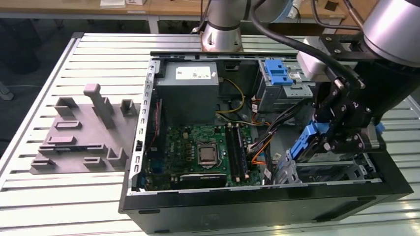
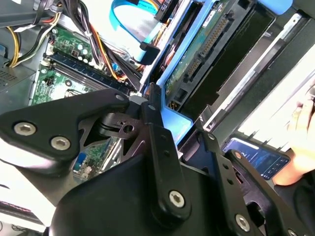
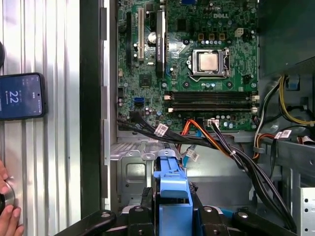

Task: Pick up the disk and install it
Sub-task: 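Insert the disk into the insertion slot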

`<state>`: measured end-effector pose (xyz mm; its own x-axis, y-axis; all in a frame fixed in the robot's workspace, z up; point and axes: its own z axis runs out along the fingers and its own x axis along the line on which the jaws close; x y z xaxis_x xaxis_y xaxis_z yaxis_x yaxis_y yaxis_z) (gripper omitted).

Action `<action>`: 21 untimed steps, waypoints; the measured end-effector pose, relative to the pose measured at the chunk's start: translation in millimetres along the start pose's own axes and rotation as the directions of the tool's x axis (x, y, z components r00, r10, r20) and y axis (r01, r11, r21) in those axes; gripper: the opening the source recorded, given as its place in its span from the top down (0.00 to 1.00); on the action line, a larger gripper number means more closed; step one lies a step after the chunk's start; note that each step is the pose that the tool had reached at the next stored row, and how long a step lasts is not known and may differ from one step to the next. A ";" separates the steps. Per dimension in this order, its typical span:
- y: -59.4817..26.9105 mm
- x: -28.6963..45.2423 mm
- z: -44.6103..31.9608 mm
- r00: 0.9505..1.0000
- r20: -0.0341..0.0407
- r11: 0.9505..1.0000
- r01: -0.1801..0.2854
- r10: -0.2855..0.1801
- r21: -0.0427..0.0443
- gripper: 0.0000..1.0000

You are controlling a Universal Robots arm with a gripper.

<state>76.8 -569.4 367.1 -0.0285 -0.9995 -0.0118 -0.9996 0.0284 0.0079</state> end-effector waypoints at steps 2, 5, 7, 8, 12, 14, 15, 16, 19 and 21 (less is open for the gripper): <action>0.0 0.1 2.0 1.000 0.000 1.000 0.000 0.000 0.000 0.64; -0.1 0.3 5.1 1.000 0.000 1.000 0.000 0.000 0.000 0.64; -0.1 0.4 7.2 1.000 0.000 1.000 0.000 0.000 0.000 0.64; -0.1 0.5 8.1 1.000 0.000 1.000 0.000 0.000 0.000 0.64; -0.1 0.5 10.1 1.000 0.000 1.000 0.000 0.000 0.000 0.64; -0.2 0.6 11.2 1.000 0.000 1.000 0.000 0.000 0.000 0.64; -0.2 0.6 11.9 1.000 0.000 1.000 0.000 0.000 0.000 0.64; -0.2 0.6 12.6 1.000 0.000 1.000 0.000 0.000 0.000 0.64; -0.2 0.6 14.7 1.000 0.000 1.000 0.000 0.000 0.000 0.64; -0.2 0.7 16.3 1.000 0.000 1.000 0.000 0.000 0.000 0.64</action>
<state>76.9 -569.9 350.8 -0.0285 -0.9995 -0.0118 -0.9996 0.0284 0.0079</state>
